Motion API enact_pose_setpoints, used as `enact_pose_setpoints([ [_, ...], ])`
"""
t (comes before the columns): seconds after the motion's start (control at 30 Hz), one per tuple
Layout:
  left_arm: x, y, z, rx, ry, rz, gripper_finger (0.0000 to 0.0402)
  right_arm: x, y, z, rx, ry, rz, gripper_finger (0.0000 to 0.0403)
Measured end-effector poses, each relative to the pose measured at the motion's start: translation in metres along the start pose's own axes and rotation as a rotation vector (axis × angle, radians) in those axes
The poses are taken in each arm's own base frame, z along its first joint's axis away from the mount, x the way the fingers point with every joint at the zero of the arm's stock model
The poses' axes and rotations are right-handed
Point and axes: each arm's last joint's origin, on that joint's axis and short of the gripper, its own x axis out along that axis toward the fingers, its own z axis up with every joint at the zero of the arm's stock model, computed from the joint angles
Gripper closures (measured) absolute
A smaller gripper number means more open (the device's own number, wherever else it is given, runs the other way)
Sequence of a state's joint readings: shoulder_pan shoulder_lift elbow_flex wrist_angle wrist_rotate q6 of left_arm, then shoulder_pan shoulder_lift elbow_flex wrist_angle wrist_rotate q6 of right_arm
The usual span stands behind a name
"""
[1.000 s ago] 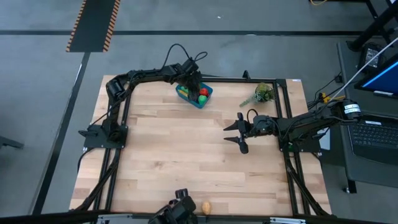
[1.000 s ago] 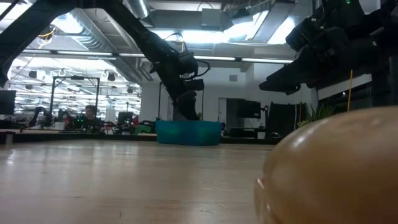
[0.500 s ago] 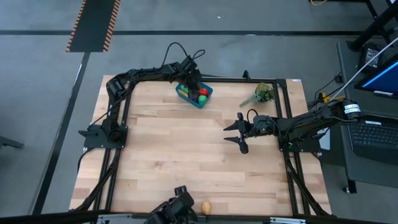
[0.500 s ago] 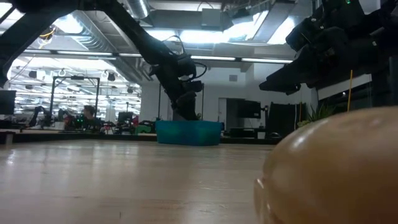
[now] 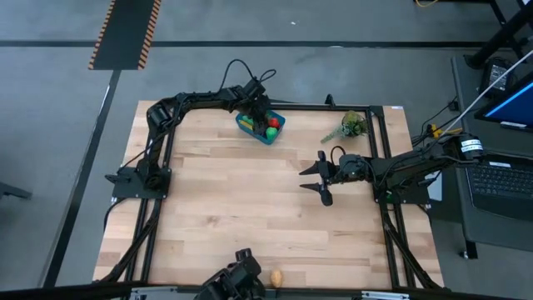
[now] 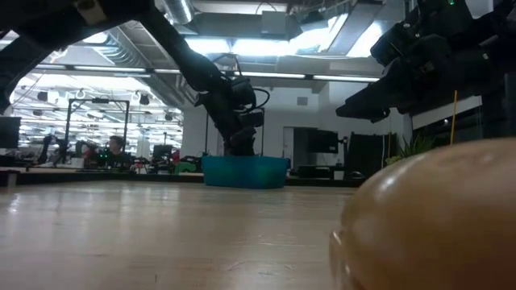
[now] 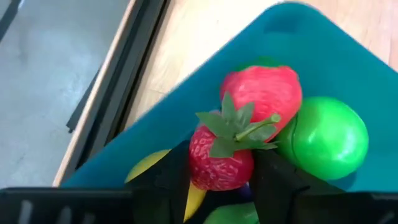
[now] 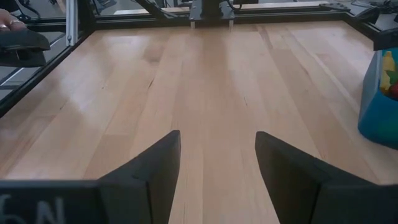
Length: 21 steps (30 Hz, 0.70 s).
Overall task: Pick and placing Produce into tupperware
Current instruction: Put the red strawberry into the blue bin, then put the brown potato into the blue bin
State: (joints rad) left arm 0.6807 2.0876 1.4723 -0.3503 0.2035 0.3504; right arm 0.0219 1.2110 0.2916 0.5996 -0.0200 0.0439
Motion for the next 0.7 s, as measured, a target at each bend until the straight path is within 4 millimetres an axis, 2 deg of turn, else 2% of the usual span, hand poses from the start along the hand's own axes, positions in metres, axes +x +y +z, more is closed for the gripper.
enact_pose_setpoints([
  [0.2,0.000,-0.001,0.001,-0.005,-0.003,0.001,0.0230,0.000,0.000,0.000,-0.001,0.000,0.000,0.0193],
  [0.33,-0.003,-0.003,0.001,-0.042,0.003,-0.002,0.0222,0.000,0.000,0.000,-0.015,0.001,0.000,0.0193],
  [0.7,-0.046,-0.008,0.019,-0.070,-0.058,0.020,0.0220,0.000,0.000,0.000,-0.021,0.000,0.000,0.0193],
])
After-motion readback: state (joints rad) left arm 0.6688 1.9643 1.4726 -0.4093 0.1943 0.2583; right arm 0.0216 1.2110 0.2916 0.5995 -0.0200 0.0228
